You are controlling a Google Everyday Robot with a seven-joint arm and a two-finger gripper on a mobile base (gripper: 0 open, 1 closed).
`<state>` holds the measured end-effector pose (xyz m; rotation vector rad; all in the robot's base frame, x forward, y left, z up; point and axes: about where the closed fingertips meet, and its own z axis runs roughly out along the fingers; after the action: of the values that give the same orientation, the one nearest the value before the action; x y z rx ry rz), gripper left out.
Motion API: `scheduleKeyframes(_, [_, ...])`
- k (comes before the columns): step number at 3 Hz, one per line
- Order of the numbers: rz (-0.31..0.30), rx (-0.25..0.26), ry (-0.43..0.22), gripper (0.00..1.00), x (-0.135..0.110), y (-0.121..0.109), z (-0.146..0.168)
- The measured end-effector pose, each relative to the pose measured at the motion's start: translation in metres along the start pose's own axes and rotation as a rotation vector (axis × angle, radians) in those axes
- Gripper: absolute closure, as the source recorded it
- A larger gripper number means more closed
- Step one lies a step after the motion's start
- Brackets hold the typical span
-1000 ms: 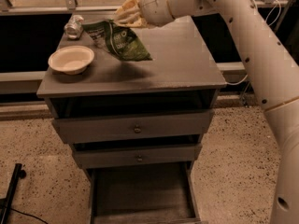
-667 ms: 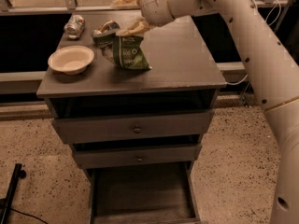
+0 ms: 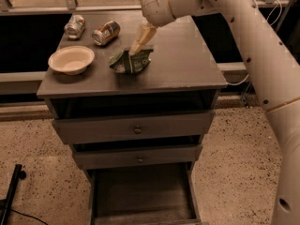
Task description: Pick green jalapeno chip bag from bottom drawer and place on counter
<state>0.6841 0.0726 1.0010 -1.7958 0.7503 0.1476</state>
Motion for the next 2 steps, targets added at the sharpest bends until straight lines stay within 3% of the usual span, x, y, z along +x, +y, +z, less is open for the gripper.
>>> scheduleKeyframes(1, [0.014,-0.143,0.119,0.00,-0.005,0.006,-0.028])
scheduleKeyframes(2, [0.118,-0.288,0.303,0.00,0.007,0.032,-0.082])
